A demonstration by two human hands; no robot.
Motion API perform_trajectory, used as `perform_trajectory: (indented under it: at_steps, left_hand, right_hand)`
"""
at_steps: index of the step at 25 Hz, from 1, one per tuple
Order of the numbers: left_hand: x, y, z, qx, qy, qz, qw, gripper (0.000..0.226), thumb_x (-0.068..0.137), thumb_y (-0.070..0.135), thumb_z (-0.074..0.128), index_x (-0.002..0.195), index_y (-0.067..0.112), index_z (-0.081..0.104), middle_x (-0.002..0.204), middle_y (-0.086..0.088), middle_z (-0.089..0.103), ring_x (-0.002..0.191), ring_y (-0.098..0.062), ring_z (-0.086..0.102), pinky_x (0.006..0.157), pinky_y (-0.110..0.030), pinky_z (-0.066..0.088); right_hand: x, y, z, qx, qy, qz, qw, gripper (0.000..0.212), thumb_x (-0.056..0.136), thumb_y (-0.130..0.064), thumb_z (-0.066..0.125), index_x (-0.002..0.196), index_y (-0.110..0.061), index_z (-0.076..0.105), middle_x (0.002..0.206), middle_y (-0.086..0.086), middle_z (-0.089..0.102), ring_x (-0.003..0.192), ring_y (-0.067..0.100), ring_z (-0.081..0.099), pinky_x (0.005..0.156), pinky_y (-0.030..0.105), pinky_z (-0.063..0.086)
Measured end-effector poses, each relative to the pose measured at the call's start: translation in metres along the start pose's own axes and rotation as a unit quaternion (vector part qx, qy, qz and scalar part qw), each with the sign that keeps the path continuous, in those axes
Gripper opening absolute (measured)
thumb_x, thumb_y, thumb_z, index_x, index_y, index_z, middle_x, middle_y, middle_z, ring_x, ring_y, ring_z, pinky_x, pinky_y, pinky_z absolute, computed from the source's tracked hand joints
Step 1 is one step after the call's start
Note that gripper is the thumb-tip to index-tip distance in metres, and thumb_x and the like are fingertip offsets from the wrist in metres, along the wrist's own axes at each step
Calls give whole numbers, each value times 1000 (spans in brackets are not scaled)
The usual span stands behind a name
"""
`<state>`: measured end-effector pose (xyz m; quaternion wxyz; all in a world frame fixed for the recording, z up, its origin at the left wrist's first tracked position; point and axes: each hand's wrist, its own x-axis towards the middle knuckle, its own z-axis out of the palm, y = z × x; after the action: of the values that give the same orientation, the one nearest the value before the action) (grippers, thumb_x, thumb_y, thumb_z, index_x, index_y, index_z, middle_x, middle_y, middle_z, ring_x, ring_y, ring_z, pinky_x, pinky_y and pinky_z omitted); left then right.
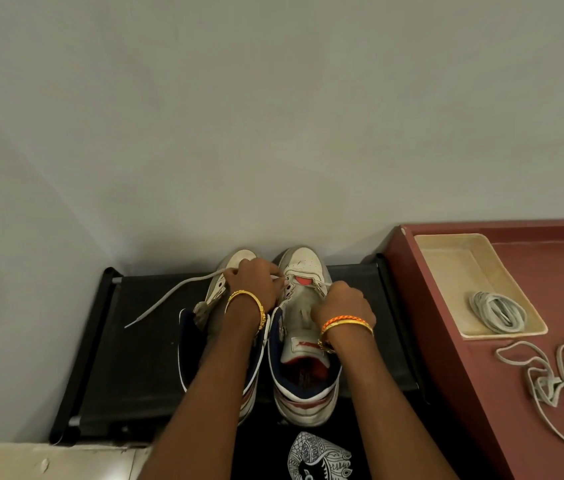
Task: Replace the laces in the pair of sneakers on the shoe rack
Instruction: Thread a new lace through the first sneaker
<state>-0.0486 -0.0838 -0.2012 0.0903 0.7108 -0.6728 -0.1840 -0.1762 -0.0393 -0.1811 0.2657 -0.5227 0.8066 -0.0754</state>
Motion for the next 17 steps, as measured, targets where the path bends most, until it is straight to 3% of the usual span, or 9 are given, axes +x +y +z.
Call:
perform_trajectory:
  at_steps: [6,12,17]
  left_hand:
    - [0,-7,9,-78,97,-38,991,12,85,37,63,88,31,73,103,8,60,110,-18,47,90,-40,24]
    - [5,-12,8,-90,161,-85,979,11,80,40,69,86,32,73,115,10,51,117,-17,38,94,-40,22]
    - [5,-36,-25,-176,293,-221,914,5,79,28,70,83,28,72,120,5,50,121,-21,37,99,-46,21]
  right_hand:
    - [9,-7,0,-7,-2,30,1000,31,96,-20,48,124,-8,52,124,13,57,111,30,57,86,37,48]
    - [15,8,3,55,46,57,996,23,87,-19,60,107,-8,63,109,14,63,99,33,62,79,35,52]
    - [15,15,-3,80,56,75,992,23,86,-21,63,102,-5,65,103,15,65,93,32,63,72,33,50]
